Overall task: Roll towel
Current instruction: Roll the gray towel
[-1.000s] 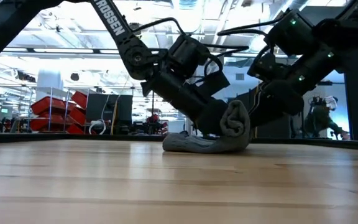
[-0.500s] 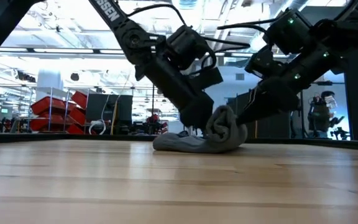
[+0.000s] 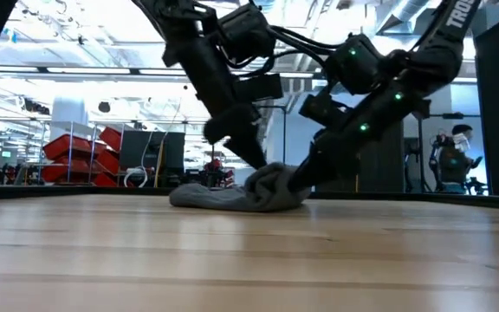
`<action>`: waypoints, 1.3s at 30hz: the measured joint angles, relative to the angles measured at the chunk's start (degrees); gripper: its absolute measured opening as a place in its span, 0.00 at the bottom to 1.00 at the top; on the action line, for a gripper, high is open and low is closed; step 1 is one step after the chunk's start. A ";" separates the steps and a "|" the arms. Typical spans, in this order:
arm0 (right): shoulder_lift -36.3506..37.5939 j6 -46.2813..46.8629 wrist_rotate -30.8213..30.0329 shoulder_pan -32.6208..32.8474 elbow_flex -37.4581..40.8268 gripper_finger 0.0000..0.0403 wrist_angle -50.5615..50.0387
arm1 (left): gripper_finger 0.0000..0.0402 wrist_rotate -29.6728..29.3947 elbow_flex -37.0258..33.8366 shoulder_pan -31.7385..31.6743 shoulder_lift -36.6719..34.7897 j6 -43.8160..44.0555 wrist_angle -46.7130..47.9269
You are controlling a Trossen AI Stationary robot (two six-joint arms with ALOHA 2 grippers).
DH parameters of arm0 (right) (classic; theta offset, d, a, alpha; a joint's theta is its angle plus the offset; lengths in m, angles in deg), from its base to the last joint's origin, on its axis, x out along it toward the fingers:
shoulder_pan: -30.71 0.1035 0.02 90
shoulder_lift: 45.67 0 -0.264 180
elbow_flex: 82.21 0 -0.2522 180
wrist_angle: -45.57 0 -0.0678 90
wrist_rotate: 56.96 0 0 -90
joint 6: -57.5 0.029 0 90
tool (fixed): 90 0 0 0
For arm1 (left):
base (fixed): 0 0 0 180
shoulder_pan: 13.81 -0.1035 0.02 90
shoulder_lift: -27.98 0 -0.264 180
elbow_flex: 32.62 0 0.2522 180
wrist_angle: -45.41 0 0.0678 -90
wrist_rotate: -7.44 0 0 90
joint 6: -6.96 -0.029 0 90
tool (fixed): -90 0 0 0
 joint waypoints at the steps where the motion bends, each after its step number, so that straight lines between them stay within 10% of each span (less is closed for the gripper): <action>1: -0.02 -0.21 0.00 -0.14 -0.28 0.59 0.04 | 0.00 -1.20 0.00 -0.01 -0.41 -0.35 1.92; 21: -12.92 -2.92 1.88 -3.60 -15.00 0.59 2.01 | 0.00 3.12 -17.22 1.42 -20.16 1.46 -12.35; 39: -13.60 -2.70 2.29 -6.21 -21.37 0.59 -1.75 | 0.00 -0.78 -31.38 -2.42 -20.59 2.06 -19.77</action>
